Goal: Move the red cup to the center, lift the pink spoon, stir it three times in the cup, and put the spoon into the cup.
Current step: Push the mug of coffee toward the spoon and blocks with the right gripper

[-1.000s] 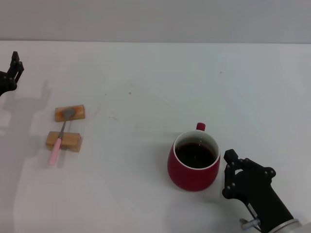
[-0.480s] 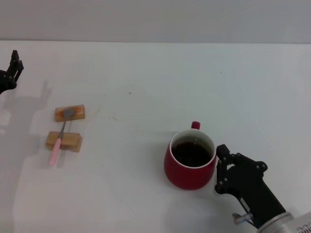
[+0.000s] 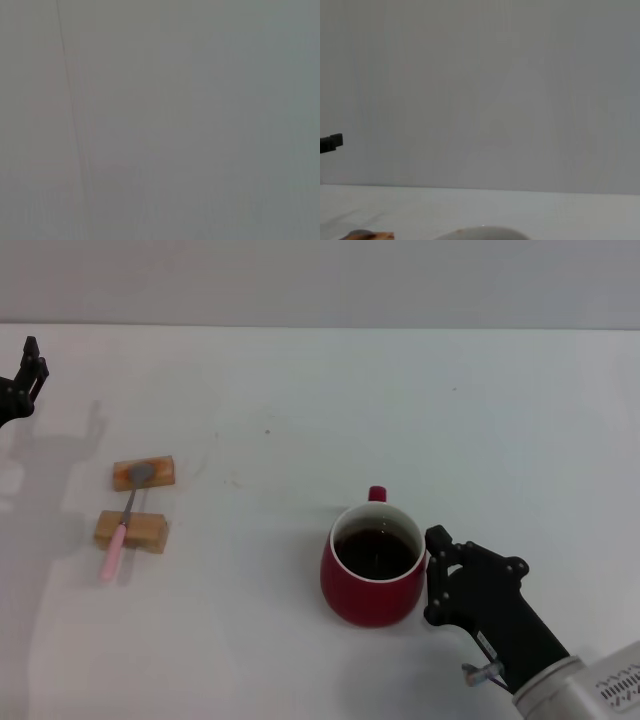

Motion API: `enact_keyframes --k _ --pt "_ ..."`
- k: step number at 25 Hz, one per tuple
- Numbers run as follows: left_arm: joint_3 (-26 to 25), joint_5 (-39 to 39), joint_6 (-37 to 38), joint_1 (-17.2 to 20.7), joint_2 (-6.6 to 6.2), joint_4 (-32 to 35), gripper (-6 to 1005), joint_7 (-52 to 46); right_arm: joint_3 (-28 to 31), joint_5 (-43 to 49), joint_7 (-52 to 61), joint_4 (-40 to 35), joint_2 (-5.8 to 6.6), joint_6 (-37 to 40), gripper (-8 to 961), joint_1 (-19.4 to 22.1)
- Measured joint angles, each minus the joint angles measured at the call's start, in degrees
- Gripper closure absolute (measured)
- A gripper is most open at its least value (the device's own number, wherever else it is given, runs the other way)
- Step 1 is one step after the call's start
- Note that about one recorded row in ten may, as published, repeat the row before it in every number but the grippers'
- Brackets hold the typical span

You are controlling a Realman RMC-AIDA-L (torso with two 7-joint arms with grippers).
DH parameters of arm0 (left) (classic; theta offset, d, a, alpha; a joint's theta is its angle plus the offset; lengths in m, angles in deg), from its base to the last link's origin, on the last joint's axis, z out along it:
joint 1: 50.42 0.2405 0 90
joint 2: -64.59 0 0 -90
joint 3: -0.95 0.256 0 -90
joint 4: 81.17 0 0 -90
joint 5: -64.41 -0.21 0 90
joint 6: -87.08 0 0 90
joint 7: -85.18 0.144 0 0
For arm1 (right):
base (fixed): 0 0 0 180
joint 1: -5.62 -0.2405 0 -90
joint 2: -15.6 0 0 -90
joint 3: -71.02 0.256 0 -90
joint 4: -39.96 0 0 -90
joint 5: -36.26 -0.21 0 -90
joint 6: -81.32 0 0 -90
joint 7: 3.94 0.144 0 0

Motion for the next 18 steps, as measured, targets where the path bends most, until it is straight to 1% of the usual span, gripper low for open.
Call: enact_keyframes --k 5,12,18 --pt "0.0 0.1 0.0 -0.02 -0.02 -0.04 204 0.0 0.29 0.02 0.2 -0.51 0.0 -0.42 954 -0.51" --pt "0.0 0.15 0.0 0.12 0.05 -0.08 204 0.0 1.39 0.02 0.23 -1.18 0.0 0.55 954 1.68" --pt "0.0 0.1 0.0 0.04 0.13 -0.14 205 0.0 0.75 0.78 0.24 -0.24 0.0 0.1 954 2.11"
